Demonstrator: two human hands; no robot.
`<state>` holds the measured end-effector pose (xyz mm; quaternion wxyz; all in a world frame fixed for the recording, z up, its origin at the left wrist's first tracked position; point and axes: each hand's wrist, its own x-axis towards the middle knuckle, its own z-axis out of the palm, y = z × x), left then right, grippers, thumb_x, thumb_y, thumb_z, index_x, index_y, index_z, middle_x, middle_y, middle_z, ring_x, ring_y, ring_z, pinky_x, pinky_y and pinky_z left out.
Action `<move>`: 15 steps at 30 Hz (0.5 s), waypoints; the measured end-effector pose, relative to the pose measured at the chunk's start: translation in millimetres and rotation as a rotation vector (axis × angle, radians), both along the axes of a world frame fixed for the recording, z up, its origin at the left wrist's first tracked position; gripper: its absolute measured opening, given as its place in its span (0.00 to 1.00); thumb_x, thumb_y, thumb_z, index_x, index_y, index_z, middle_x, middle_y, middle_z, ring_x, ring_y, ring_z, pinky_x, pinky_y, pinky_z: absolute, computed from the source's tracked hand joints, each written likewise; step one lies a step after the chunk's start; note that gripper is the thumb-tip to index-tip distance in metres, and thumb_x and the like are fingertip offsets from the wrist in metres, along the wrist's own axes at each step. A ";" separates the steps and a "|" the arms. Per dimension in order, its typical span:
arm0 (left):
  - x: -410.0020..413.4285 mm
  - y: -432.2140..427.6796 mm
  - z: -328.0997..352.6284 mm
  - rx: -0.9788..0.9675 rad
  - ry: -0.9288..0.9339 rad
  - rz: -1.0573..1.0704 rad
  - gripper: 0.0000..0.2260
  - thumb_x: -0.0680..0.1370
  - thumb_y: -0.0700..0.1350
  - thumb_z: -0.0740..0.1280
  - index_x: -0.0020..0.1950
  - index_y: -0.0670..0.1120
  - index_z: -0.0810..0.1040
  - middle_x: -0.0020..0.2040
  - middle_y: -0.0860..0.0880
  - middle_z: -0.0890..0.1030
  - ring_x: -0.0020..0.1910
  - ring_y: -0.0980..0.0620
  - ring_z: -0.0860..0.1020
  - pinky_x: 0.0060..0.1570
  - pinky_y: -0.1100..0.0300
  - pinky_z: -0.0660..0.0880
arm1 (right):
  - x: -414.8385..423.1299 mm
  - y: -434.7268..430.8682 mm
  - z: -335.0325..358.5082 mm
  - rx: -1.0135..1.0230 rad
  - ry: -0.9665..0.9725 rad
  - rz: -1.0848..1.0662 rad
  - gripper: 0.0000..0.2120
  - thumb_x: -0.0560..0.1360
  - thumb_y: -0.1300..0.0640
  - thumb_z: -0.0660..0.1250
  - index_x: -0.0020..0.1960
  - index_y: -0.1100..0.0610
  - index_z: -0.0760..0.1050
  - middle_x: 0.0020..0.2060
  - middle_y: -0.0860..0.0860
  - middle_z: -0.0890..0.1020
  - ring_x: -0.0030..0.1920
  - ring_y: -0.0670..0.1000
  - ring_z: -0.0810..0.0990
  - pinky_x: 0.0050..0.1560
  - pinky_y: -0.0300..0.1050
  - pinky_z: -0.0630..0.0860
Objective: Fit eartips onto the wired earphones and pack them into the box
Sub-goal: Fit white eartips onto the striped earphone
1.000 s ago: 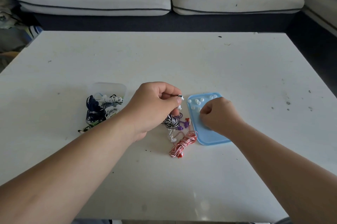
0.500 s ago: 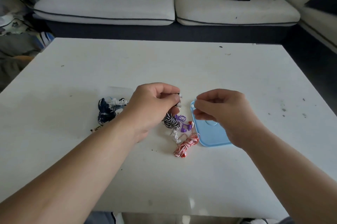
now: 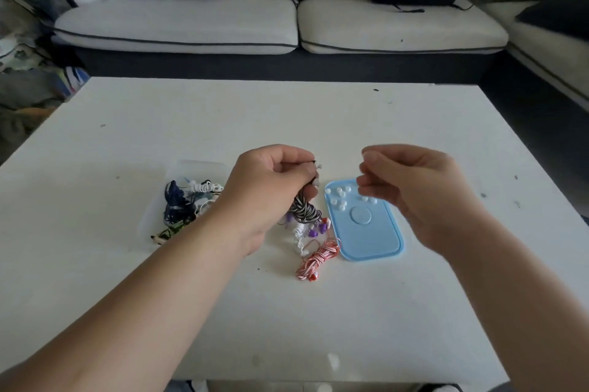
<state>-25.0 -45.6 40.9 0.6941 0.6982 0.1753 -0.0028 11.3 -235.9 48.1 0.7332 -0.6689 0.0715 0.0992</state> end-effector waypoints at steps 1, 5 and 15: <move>3.5 -3.5 -1.1 -0.002 -0.002 -0.009 0.05 0.79 0.38 0.72 0.51 0.47 0.85 0.42 0.45 0.88 0.37 0.50 0.84 0.46 0.49 0.76 | 3.4 -5.8 1.5 0.010 0.002 0.002 0.02 0.76 0.66 0.73 0.48 0.64 0.84 0.36 0.57 0.85 0.39 0.56 0.85 0.45 0.47 0.84; 16.4 -19.6 -2.3 -0.027 -0.038 -0.037 0.06 0.79 0.37 0.72 0.53 0.45 0.84 0.43 0.43 0.88 0.36 0.51 0.84 0.45 0.55 0.81 | 14.2 -20.8 1.6 0.069 0.032 0.023 0.04 0.73 0.66 0.74 0.47 0.65 0.82 0.38 0.58 0.84 0.39 0.55 0.85 0.43 0.45 0.84; 20.7 -6.5 -3.7 0.003 -0.067 -0.038 0.06 0.79 0.36 0.72 0.54 0.45 0.85 0.43 0.45 0.88 0.37 0.52 0.85 0.40 0.64 0.80 | 20.6 -16.8 -2.3 0.081 0.014 0.200 0.05 0.73 0.71 0.72 0.48 0.66 0.81 0.41 0.62 0.84 0.40 0.58 0.85 0.45 0.48 0.85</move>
